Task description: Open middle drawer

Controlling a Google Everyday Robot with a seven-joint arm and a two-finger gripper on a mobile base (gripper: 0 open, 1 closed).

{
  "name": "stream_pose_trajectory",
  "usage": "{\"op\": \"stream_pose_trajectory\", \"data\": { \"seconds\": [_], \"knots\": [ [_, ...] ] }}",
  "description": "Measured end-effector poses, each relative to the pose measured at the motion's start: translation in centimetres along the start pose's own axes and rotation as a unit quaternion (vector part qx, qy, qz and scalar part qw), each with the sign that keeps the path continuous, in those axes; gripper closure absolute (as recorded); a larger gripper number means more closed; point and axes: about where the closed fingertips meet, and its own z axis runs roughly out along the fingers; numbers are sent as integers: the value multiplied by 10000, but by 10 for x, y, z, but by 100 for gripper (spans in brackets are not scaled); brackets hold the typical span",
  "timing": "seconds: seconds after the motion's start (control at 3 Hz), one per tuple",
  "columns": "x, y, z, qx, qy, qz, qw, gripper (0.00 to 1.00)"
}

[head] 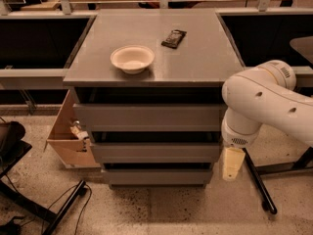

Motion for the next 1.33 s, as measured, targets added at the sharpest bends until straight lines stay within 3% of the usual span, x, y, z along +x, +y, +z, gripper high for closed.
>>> {"op": "stream_pose_trajectory", "data": {
  "seconds": [0.33,0.67,1.33],
  "knots": [
    [-10,2,37,-74,-103,-137,9998,0],
    [-23,4,102,-152,-186,-321,9992,0],
    [-53,-16,197,-2,-365,-688,9970,0]
  ]
}}
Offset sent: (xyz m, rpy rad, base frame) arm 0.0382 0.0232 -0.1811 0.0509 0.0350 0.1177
